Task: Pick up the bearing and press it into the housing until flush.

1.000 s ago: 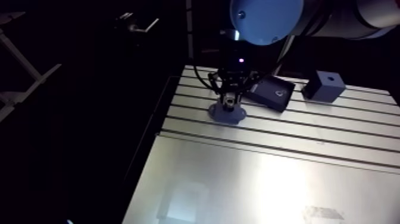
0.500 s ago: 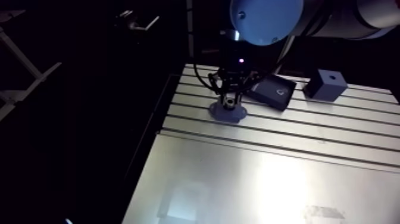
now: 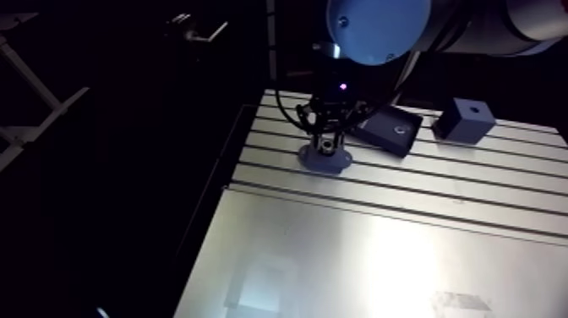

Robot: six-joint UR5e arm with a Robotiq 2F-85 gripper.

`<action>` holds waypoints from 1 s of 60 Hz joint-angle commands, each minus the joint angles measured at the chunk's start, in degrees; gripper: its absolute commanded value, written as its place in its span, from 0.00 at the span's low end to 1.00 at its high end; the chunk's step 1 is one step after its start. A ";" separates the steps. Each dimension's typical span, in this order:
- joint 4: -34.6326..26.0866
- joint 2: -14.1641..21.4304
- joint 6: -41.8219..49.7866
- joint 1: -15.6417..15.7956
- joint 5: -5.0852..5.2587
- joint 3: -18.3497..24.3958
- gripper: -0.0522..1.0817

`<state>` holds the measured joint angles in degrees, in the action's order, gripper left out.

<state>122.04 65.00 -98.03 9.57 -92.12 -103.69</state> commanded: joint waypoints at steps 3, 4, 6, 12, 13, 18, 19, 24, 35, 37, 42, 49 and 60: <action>0.00 -0.10 -0.08 0.02 -0.04 -0.06 0.60; 0.00 -0.10 -0.10 0.02 -0.04 -0.14 0.60; 0.00 -0.17 -0.10 0.02 -0.04 -0.15 0.60; 0.00 -0.35 -0.10 -0.06 -0.04 -0.15 0.60; 0.00 -0.36 -0.02 -0.07 -0.04 -0.15 0.60; 0.00 -0.45 -0.10 0.01 -0.04 -0.15 0.60; 0.00 -0.45 -0.02 0.02 -0.04 -0.15 0.60; 0.00 -0.53 -0.10 0.01 -0.11 -0.15 0.60; 0.00 -0.62 -0.10 0.02 -0.11 -0.15 0.60; 0.00 -0.62 -0.10 0.02 -0.12 -0.15 0.60; 0.00 -0.88 -0.10 -0.07 -0.12 -0.07 0.60; 0.01 -0.89 -0.10 -0.07 -0.12 -0.15 0.60; 0.00 -0.97 -0.10 -0.07 -0.12 -0.06 0.60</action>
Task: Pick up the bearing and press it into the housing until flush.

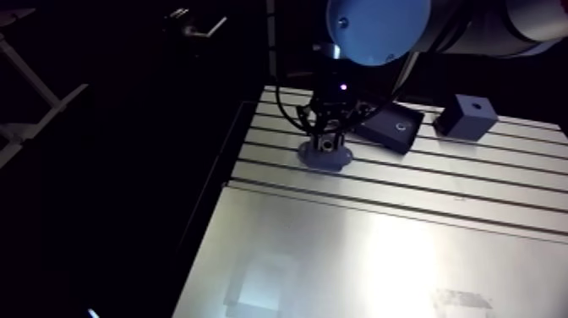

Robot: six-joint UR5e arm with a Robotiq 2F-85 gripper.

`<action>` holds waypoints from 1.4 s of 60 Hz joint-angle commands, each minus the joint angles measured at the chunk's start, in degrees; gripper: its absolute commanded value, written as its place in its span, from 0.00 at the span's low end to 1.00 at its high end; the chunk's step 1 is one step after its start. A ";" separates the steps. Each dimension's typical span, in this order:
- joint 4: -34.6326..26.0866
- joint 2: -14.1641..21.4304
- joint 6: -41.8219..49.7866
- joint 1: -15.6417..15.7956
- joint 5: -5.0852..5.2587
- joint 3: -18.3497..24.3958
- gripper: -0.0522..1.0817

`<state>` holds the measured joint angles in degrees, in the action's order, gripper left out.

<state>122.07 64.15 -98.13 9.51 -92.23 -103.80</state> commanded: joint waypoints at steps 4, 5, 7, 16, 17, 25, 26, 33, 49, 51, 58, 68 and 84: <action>0.06 -0.13 0.00 0.06 -0.01 0.12 0.60; 0.06 -0.13 0.00 0.06 -0.01 0.12 0.60; -0.01 -0.13 0.00 -0.01 -0.01 0.13 0.60; -0.02 0.04 0.09 -0.02 -0.17 0.06 0.31; -0.02 0.04 0.09 -0.02 -0.17 0.06 0.31; 0.06 0.63 0.09 -0.02 -0.18 0.29 0.05; 0.06 0.63 0.09 -0.02 -0.18 0.29 0.05; -0.02 1.67 0.25 -0.02 -0.18 0.48 0.05; -1.59 3.54 7.95 -0.02 0.17 1.58 0.29; -2.52 3.57 10.52 0.06 0.62 1.87 0.78; -2.56 2.74 11.97 0.15 0.99 1.95 0.97; -2.49 1.40 14.91 0.07 1.25 2.23 1.00; -2.31 0.85 14.95 0.07 0.53 2.33 1.00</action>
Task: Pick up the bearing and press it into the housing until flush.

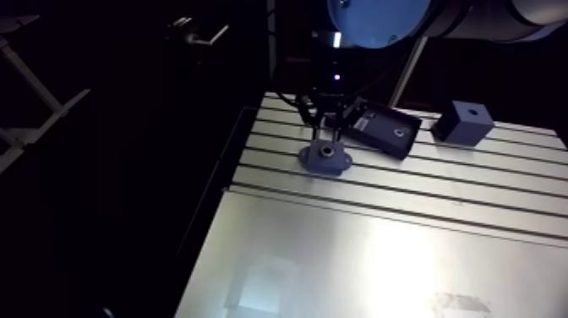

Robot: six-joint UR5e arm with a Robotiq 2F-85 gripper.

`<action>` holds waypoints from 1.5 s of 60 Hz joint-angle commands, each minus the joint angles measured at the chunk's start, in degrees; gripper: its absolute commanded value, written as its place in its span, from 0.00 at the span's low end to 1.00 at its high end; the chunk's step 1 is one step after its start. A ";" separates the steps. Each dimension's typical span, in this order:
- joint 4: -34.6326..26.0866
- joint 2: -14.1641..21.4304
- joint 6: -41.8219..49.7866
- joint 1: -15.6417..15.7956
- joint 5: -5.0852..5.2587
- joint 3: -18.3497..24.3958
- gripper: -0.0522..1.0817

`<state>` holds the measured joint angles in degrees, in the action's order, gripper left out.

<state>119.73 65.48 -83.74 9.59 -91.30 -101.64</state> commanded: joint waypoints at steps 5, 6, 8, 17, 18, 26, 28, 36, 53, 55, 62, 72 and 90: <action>0.03 -0.74 0.31 -0.01 -0.49 0.25 1.00; 0.03 -0.74 0.31 -0.01 -0.49 0.25 1.00; 0.03 -0.76 0.29 -0.01 -0.50 0.25 1.00; 0.12 -0.94 -0.22 -0.01 -0.42 0.42 1.00; 0.12 -0.94 -0.38 -0.01 -0.42 0.43 1.00; -0.04 -1.27 -1.68 -0.10 -0.85 0.34 1.00; -0.13 -1.28 -1.80 -0.10 -0.93 0.34 1.00; -0.39 -1.20 -1.89 -0.10 -0.94 0.34 1.00; -0.58 -0.94 -2.67 -0.19 -0.86 0.25 1.00; -0.66 -0.86 -2.84 -0.19 -0.86 0.25 1.00; -1.53 -0.76 -2.87 -0.11 -0.86 0.25 1.00; -1.73 -0.85 -2.96 -0.10 -0.86 0.18 1.00; -1.73 -0.94 -2.96 -0.10 -0.86 -0.08 1.00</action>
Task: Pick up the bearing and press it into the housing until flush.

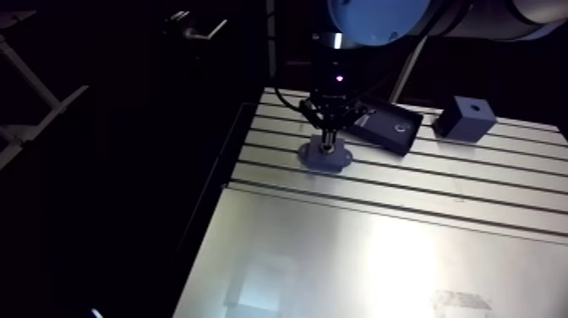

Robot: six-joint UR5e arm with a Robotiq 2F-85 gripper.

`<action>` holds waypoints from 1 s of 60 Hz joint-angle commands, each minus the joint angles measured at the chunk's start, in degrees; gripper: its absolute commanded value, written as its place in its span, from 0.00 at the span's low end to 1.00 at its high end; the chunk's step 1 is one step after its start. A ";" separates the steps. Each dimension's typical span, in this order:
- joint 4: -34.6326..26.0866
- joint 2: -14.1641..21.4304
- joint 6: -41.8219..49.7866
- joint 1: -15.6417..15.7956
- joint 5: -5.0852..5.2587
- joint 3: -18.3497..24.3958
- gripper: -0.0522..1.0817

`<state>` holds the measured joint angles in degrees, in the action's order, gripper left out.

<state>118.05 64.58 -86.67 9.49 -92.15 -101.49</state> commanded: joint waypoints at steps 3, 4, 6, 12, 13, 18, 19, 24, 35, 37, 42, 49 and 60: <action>-0.05 -0.03 -0.03 0.01 0.00 -0.24 1.00; -0.05 -0.11 -0.03 0.01 0.00 -0.24 1.00; -0.05 -0.12 -0.03 0.01 0.00 -0.24 1.00; -0.05 -0.28 -0.03 0.01 0.00 -0.32 1.00; -0.05 -0.28 -0.03 0.01 0.00 -0.32 1.00; -0.05 -0.46 -0.03 0.09 0.00 -0.33 1.00; -0.05 -0.47 -0.03 0.10 0.00 -0.33 1.00; -0.05 -0.47 -0.11 0.10 0.00 -0.17 1.00; -0.05 -0.56 -0.12 0.10 0.00 -0.24 1.00; -0.05 -0.56 -0.12 0.10 0.00 -0.24 1.00; -0.07 -0.63 -0.12 0.10 0.00 -0.24 1.00; -0.05 -0.98 -0.12 0.10 0.00 -0.24 1.00; -0.05 -1.17 -0.20 0.10 -0.09 -0.07 1.00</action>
<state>118.00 63.67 -86.80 9.58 -92.18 -101.65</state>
